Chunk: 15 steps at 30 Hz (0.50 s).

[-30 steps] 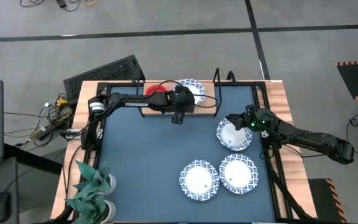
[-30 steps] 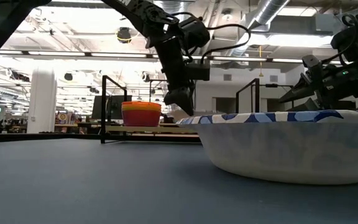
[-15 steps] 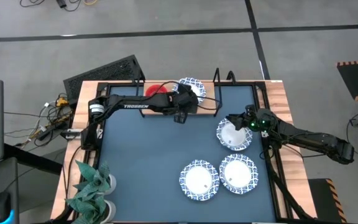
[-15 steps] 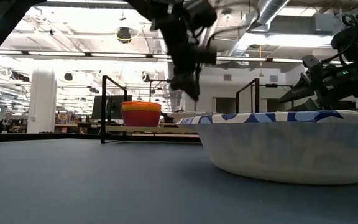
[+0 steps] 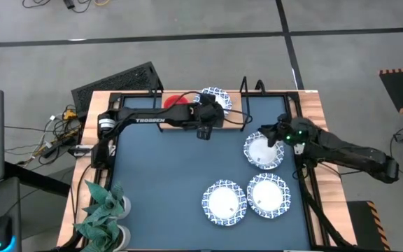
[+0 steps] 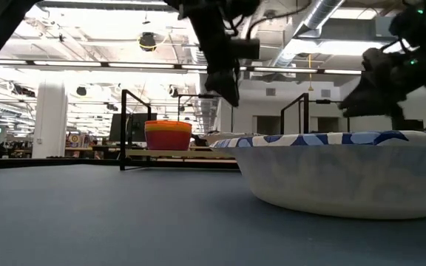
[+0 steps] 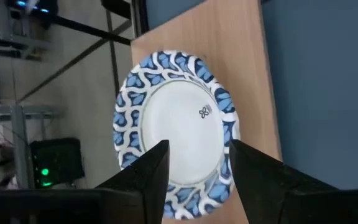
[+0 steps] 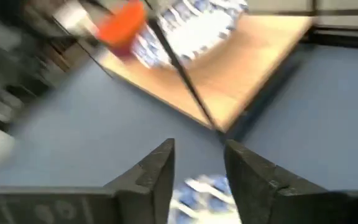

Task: Place and stack bowls onto a shelf
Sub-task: Stack the top right blue patterned paper bowl into the blue patterned paper bowl on the shelf

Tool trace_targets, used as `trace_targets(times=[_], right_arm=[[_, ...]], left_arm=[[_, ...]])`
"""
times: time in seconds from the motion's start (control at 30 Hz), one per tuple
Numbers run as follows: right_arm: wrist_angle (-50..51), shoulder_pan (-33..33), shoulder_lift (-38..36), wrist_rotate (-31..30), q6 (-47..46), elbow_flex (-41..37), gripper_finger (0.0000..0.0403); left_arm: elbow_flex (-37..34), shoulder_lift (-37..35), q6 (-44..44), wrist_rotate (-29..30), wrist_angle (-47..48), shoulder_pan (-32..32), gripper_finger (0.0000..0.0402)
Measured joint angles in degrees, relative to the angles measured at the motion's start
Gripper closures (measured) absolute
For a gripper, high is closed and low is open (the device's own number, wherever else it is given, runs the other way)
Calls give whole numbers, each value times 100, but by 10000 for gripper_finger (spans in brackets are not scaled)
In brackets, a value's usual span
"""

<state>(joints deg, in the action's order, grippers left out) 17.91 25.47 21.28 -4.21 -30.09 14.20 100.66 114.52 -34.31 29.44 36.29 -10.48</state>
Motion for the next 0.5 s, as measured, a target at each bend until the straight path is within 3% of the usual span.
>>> trace_targets(times=[0.07, 0.27, 0.5], right_arm=[[870, -31, 202, -66, 424, 455, 274], [1002, -394, 766, 40, 539, 897, 384], [1032, -1030, 1958, -237, -445, 900, 384]], left_arm=[[6, -64, 129, 86, -19, 45, 246], [7, -138, 650, 246, 88, 125, 246], [6, -153, 910, 297, 213, 256, 246]])
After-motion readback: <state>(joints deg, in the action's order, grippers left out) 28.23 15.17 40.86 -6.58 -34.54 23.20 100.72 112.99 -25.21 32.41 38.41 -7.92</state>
